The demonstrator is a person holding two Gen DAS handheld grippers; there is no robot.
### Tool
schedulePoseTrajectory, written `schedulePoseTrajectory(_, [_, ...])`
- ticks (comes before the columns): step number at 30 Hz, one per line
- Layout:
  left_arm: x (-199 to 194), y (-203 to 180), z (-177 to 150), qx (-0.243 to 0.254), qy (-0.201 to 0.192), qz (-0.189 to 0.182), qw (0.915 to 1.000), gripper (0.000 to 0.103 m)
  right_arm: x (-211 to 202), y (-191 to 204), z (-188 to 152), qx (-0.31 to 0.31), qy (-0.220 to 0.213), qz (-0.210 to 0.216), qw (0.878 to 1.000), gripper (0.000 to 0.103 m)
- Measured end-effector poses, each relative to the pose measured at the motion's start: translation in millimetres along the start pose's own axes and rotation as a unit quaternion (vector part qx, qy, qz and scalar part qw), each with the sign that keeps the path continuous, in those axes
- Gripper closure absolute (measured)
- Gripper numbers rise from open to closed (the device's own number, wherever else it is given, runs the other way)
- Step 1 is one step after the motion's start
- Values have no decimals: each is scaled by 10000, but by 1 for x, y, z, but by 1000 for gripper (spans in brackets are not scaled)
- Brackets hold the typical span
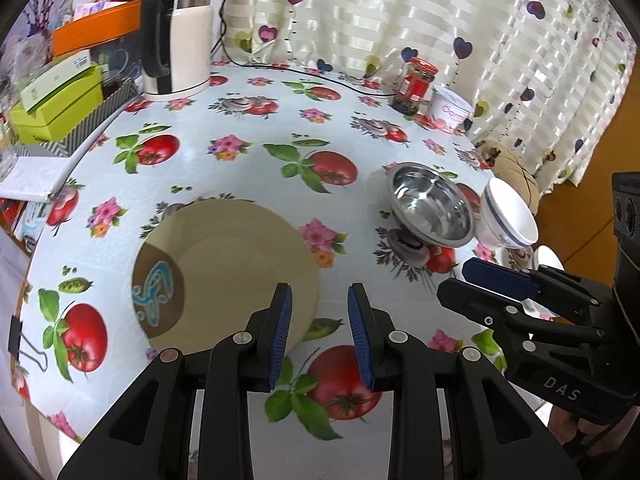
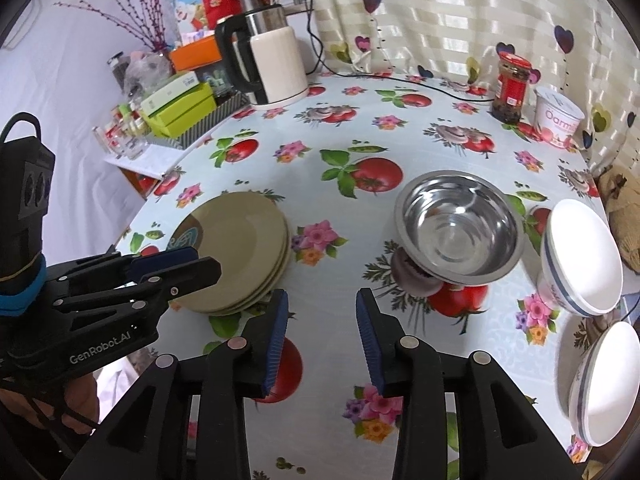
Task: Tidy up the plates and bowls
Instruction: 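Open the left gripper and move it toward the steel bowl, then close the left gripper on the rim of the steel bowl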
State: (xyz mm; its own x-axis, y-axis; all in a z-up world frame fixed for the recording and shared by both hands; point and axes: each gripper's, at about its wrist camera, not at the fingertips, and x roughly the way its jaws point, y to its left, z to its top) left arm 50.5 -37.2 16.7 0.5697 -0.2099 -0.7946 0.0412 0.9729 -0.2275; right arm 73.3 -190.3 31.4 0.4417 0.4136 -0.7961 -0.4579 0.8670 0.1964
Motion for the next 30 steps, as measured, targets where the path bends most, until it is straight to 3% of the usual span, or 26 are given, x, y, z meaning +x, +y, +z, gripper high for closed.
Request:
schedulePoseTrajectory(17, [31, -33, 24, 284, 174, -531, 9980, 73, -2, -60, -3, 652, -72, -422, 9970, 68])
schedulePoseTrajectory(30, [78, -52, 58, 184, 323, -838, 9958, 72, 14, -104, 1, 1254, -30, -733, 9894, 69])
